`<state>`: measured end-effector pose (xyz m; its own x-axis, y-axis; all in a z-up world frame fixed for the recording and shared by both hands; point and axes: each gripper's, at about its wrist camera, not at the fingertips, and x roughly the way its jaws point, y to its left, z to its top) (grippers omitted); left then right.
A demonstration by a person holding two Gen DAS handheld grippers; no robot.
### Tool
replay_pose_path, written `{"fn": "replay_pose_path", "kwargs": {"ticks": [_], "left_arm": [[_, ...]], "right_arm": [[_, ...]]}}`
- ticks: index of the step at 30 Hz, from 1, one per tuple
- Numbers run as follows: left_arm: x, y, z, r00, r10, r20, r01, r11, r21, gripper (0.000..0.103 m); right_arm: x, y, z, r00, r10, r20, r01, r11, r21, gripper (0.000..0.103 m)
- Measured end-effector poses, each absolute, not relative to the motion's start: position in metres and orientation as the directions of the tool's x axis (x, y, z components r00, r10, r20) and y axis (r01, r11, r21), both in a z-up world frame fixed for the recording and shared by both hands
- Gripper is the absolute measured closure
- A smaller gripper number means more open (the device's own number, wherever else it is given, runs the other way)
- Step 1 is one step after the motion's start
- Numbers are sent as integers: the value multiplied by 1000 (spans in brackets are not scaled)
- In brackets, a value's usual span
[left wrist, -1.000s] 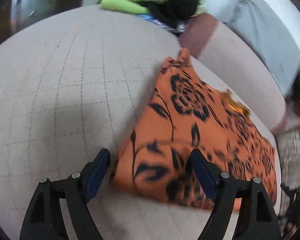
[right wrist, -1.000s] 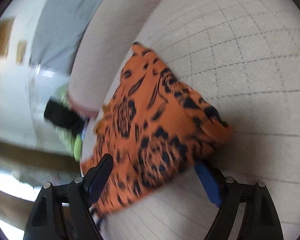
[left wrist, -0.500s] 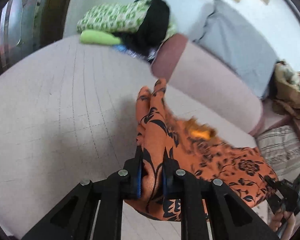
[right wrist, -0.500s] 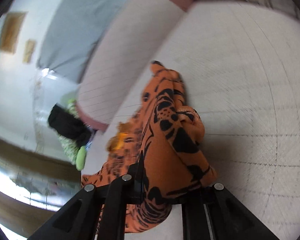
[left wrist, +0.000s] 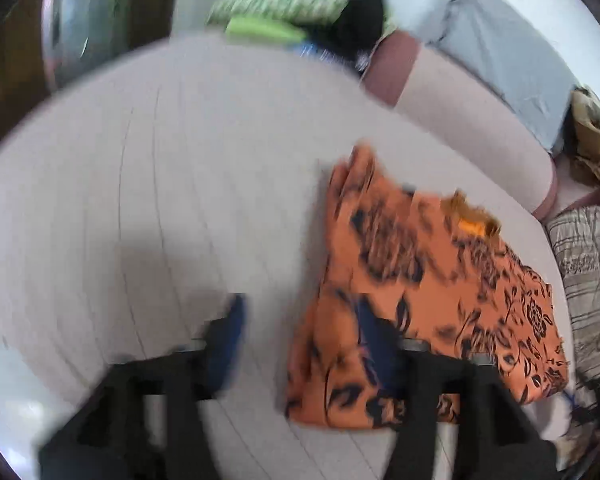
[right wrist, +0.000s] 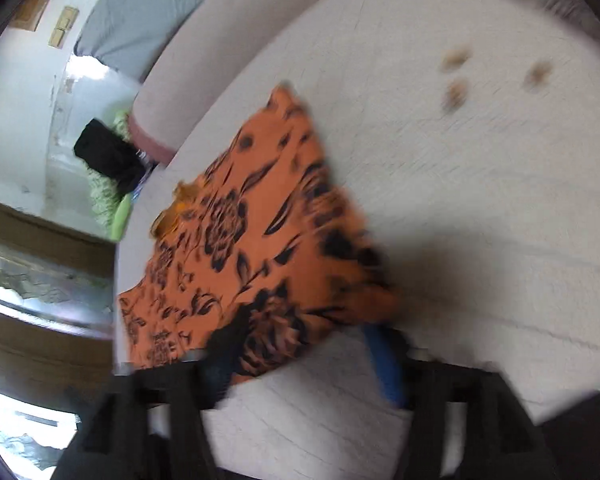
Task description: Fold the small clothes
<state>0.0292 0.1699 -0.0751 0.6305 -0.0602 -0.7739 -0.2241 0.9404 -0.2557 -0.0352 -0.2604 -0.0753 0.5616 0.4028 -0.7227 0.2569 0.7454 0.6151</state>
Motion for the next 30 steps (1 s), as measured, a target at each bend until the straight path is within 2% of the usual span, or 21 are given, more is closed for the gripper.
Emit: {"fn": "replay_pose_path", "kwargs": {"ticks": [3,7,12,14,15,16,17,18,19,23,26,27,30], "left_arm": [[55,158,-63,646,-77,-760,-135,968,-212,25],[100,141,-71,613,-115,-782,-26,986,-165,25],[144,134,-93,551,-144,-822,-2,985,-174,25],[148,137,-93,559,-137,-818,-2,986,-166,25],[153,137,-95,556,-125,-822,-3,988,-152,34],[158,138,-98,547,-118,-829,-5,990,-144,73],[161,137,-101,532,-120,-838,-3,990,-143,92],[164,139,-101,524,-119,-843,-10,989,-146,94],[164,139,-99,536,-127,-834,-11,988,-157,94],[151,138,-76,621,-122,-774,-8,987,-162,95],[146,140,-75,664,-61,-745,-40,992,-117,96],[149,143,-82,660,-25,-750,-74,992,-98,96],[160,154,-103,575,-66,-815,-110,981,-158,96]], "right_arm": [[-27,-275,-40,619,348,-704,206,793,574,33],[40,-259,-22,603,375,-704,77,851,519,33],[130,-234,-54,511,349,-785,26,907,420,33],[145,-231,-71,469,354,-809,29,909,415,40],[146,-229,-73,469,338,-816,27,918,395,57],[146,-228,-75,469,317,-824,29,927,373,73],[143,-232,-79,465,316,-827,31,928,372,78],[142,-232,-78,461,314,-830,28,930,367,94],[142,-228,-75,462,296,-836,15,940,341,99],[137,-219,-43,532,237,-813,-29,965,262,103],[143,-217,-19,611,196,-767,-36,975,221,103],[148,-218,-20,613,201,-764,-32,973,230,103],[165,-223,-56,521,250,-816,18,953,304,101]]}}
